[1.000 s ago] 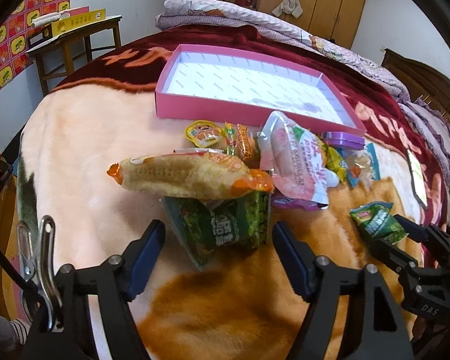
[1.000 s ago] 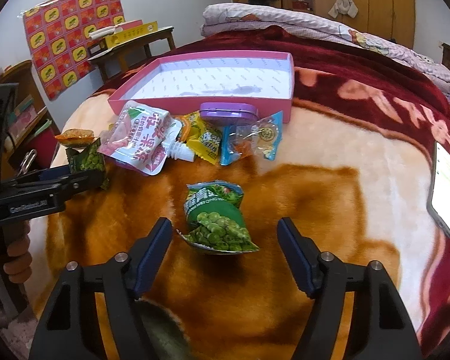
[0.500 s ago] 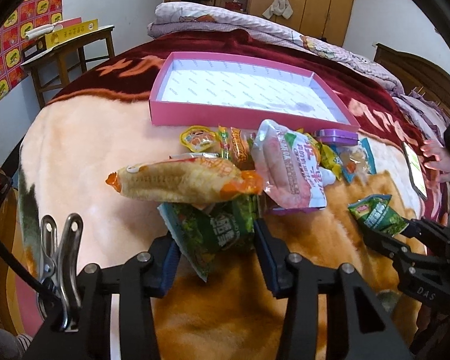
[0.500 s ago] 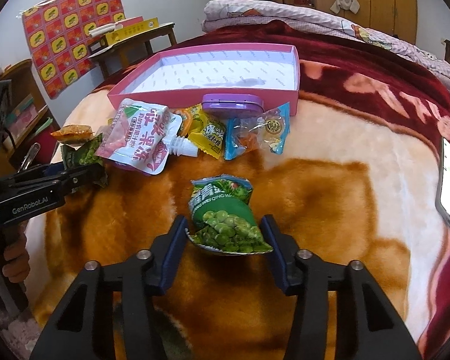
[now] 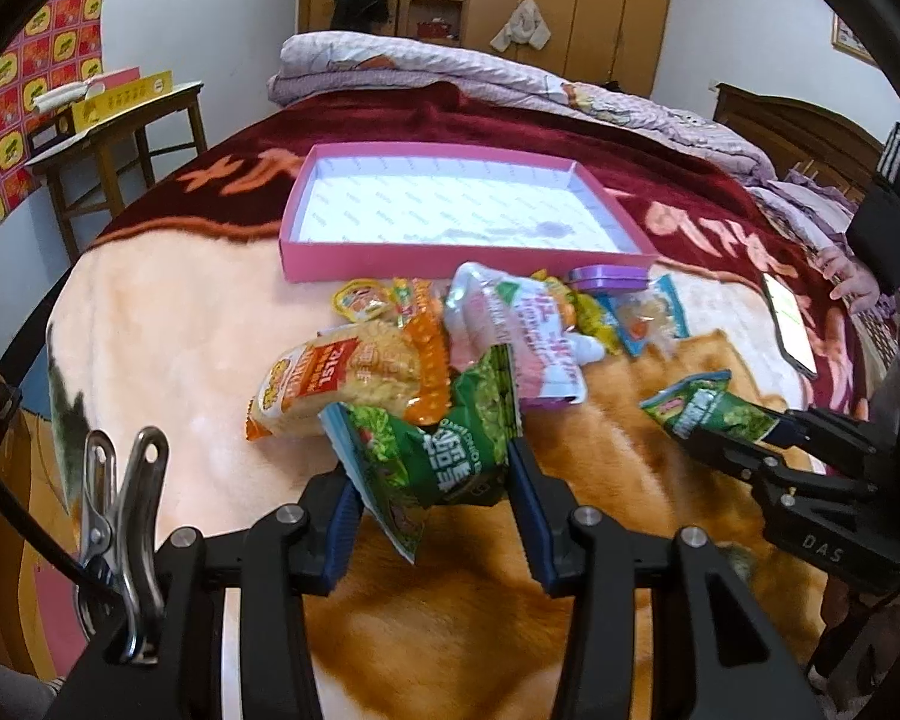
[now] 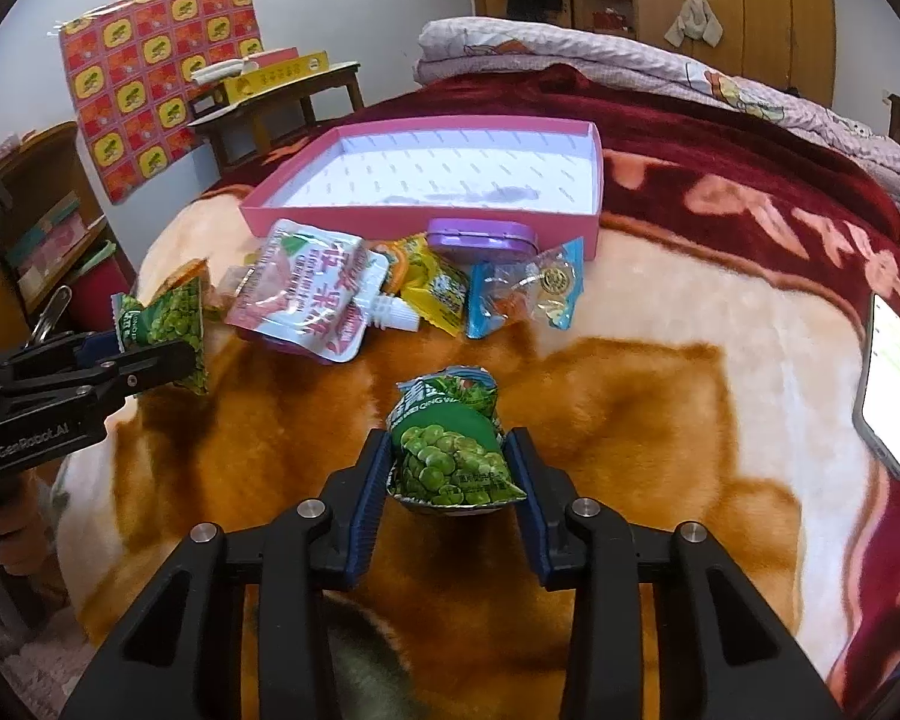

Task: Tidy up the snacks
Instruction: 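Carry both green bags up and over into the pink tray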

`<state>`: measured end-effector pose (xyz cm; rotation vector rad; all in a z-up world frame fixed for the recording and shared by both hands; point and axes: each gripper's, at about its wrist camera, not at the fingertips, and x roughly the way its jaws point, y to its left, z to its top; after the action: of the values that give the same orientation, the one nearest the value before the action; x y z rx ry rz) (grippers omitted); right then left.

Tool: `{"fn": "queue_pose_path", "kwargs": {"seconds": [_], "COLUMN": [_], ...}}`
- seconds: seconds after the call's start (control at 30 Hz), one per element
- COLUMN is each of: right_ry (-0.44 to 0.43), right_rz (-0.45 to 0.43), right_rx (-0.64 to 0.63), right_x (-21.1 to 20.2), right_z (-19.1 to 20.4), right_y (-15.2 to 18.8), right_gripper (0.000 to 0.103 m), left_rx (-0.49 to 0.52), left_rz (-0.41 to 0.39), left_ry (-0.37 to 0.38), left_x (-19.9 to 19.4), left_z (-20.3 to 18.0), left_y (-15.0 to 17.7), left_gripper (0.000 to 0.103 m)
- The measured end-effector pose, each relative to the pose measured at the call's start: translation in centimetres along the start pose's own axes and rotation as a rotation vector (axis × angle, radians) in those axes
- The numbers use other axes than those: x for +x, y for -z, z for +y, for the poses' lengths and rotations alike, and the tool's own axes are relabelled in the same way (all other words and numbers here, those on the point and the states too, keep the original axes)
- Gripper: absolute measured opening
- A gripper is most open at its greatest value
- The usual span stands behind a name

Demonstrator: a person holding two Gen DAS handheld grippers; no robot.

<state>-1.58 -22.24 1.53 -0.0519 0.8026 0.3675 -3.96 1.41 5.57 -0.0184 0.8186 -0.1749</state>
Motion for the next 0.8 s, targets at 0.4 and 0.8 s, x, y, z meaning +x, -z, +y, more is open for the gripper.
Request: {"fn": "queue_pose_path", "kwargs": {"seconds": [0.4,0.8], "right_ry": [-0.014,-0.017], "right_rz": [-0.059,-0.095], "right_rx": [-0.036,-0.047], "right_x": [-2.3,-3.7], "right_z": [1.1,1.2], "right_y": [-0.4,-2.2], "right_gripper": [0.039,0.039], "left_rx": [0.031,0.052], "left_rz": [-0.036,-0.068], "left_ry": [0.018,0.011], "left_x": [-2.3,-3.4], "left_z": [-1.2,-1.4], "left_y": [-0.3,-2.2], "left_gripper": [0.048,0.048]}}
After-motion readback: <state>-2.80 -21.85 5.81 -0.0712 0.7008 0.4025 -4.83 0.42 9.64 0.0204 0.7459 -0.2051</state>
